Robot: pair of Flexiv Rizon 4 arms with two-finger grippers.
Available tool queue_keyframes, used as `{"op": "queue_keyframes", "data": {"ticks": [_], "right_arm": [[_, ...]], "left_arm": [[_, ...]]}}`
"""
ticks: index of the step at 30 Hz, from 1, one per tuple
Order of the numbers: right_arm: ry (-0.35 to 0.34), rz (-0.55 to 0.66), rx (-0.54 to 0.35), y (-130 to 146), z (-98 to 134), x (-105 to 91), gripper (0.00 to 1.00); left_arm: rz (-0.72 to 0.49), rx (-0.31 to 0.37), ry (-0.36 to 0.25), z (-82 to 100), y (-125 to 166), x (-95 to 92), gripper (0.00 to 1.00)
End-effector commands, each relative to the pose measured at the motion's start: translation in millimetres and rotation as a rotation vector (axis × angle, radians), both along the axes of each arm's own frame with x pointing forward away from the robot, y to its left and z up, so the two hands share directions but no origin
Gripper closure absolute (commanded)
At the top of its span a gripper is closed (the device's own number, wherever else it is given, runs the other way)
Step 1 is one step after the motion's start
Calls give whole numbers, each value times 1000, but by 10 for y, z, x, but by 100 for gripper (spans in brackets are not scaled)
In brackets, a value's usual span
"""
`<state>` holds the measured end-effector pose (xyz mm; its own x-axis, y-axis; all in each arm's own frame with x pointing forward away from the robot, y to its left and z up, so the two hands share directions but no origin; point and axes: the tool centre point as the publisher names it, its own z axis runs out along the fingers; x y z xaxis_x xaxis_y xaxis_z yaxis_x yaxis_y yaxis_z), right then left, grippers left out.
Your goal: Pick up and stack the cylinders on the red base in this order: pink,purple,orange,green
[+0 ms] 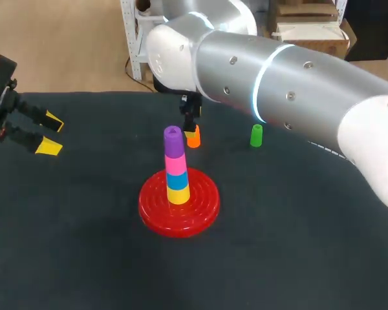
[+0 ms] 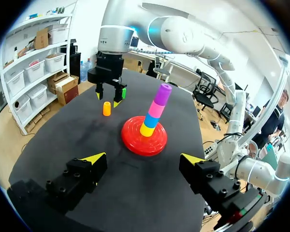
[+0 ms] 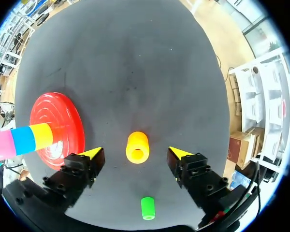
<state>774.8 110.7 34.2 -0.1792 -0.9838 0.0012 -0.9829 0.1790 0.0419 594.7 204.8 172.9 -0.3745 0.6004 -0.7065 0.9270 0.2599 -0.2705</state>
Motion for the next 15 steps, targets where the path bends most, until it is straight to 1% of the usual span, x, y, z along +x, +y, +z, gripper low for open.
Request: {"op": "queue_keyframes", "data": {"ticks": [1, 7, 8, 10, 11, 12, 14, 15], "right_arm": [[-4, -4, 2, -25, -20, -32, 27], [-2, -12, 2, -39, -36, -56, 31], [-2, -14, 3, -43, -43, -57, 33], [-2, -13, 3, -43, -46, -59, 39], [-2, -13, 4, -42, -46, -61, 50], [-3, -13, 4, -42, -44, -64, 58], [-5, -14, 3, -43, -44, -67, 76], [-7, -14, 2, -46, -47, -72, 94]], "left_arm": [[-4, 1, 2, -7, 5, 16, 0], [-4, 1, 2, -7, 5, 16, 0], [-4, 1, 2, -7, 5, 16, 0], [-4, 1, 2, -7, 5, 16, 0], [-4, 1, 2, -7, 5, 16, 0], [-4, 1, 2, -7, 5, 16, 0], [-4, 1, 2, -7, 5, 16, 0], [-4, 1, 2, -7, 5, 16, 0]]}}
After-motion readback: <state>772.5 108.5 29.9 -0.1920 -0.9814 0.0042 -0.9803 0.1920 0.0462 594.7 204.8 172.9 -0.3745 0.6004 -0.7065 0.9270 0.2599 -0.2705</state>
